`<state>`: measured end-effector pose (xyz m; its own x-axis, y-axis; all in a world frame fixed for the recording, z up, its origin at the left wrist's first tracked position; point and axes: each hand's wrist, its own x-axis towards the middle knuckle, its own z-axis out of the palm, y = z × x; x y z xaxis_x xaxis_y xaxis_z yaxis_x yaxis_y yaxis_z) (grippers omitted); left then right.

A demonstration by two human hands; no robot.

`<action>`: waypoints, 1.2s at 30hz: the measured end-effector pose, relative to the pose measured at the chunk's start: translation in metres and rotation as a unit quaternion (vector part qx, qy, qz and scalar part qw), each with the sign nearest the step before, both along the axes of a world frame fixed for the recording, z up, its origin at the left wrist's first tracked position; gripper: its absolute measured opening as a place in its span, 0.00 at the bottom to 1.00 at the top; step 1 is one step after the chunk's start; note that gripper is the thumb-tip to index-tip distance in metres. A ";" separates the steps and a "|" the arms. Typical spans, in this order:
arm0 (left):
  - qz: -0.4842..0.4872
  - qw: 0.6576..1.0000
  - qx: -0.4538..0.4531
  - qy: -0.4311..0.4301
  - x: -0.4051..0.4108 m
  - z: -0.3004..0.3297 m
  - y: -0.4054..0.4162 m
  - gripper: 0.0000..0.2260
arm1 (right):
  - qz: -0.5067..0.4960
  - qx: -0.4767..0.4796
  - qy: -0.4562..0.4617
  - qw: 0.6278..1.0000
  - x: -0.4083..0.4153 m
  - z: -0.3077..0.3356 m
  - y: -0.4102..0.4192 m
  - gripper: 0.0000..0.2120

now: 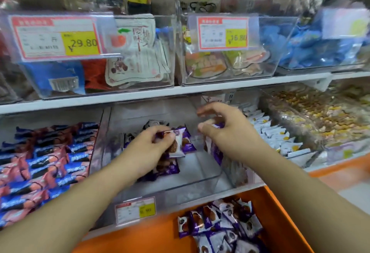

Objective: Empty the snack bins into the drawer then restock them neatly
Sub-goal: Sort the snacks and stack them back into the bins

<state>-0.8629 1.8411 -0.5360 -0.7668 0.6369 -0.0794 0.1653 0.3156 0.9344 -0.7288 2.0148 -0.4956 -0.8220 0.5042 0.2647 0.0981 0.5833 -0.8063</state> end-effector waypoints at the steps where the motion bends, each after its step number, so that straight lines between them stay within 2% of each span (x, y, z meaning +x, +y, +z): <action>1: 0.007 0.998 0.019 -0.054 -0.001 -0.002 0.001 0.14 | 0.001 -0.005 0.008 1.000 -0.002 0.000 0.001 0.11; 3: 0.022 0.997 0.014 -0.066 -0.005 -0.009 0.003 0.15 | -0.003 -0.009 0.014 1.000 -0.006 -0.003 0.002 0.10; 5: 0.048 0.998 -0.010 -0.037 -0.010 -0.016 0.008 0.15 | -0.014 -0.005 0.013 1.000 -0.008 -0.006 0.003 0.10; 9: 0.096 0.992 -0.068 0.038 -0.007 -0.023 0.028 0.23 | -0.023 -0.013 0.020 0.999 -0.009 -0.008 0.006 0.10; 12: 0.084 0.986 -0.114 0.084 -0.003 -0.029 0.042 0.24 | -0.027 -0.021 0.024 0.999 -0.009 -0.010 0.007 0.09; 17: -0.061 0.946 -0.209 0.241 0.001 -0.032 0.041 0.20 | -0.023 -0.037 0.028 0.999 -0.009 -0.012 0.009 0.09; 19: -0.111 0.930 -0.223 0.269 -0.004 -0.036 0.036 0.19 | -0.021 -0.046 0.030 0.998 -0.007 -0.012 0.008 0.08; 20: -0.139 0.927 -0.224 0.267 -0.008 -0.038 0.033 0.21 | -0.019 -0.054 0.034 0.998 -0.007 -0.012 0.008 0.08; 22: -0.213 0.915 -0.229 0.253 -0.015 -0.039 0.027 0.32 | -0.019 -0.061 0.034 0.997 -0.006 -0.011 0.007 0.08; 24: -0.277 0.873 -0.265 0.302 -0.020 -0.040 0.025 0.36 | -0.017 -0.065 0.031 0.997 -0.005 -0.009 0.006 0.08; 26: -0.306 0.837 -0.280 0.358 -0.025 -0.040 0.026 0.32 | -0.017 -0.068 0.029 0.997 -0.005 -0.008 0.005 0.08; 29: -0.292 0.812 -0.253 0.438 -0.030 -0.042 0.028 0.24 | -0.016 -0.077 0.032 0.996 -0.005 -0.008 0.005 0.08; 30: -0.274 0.815 -0.238 0.451 -0.031 -0.043 0.028 0.21 | -0.016 -0.077 0.032 0.996 -0.005 -0.008 0.005 0.08; 34: -0.164 0.870 -0.186 0.425 -0.028 -0.048 0.033 0.17 | -0.012 -0.075 0.037 0.996 -0.005 -0.008 0.006 0.07; 36: -0.142 0.872 -0.188 0.430 -0.025 -0.051 0.035 0.19 | -0.010 -0.075 0.040 0.996 -0.006 -0.009 0.006 0.07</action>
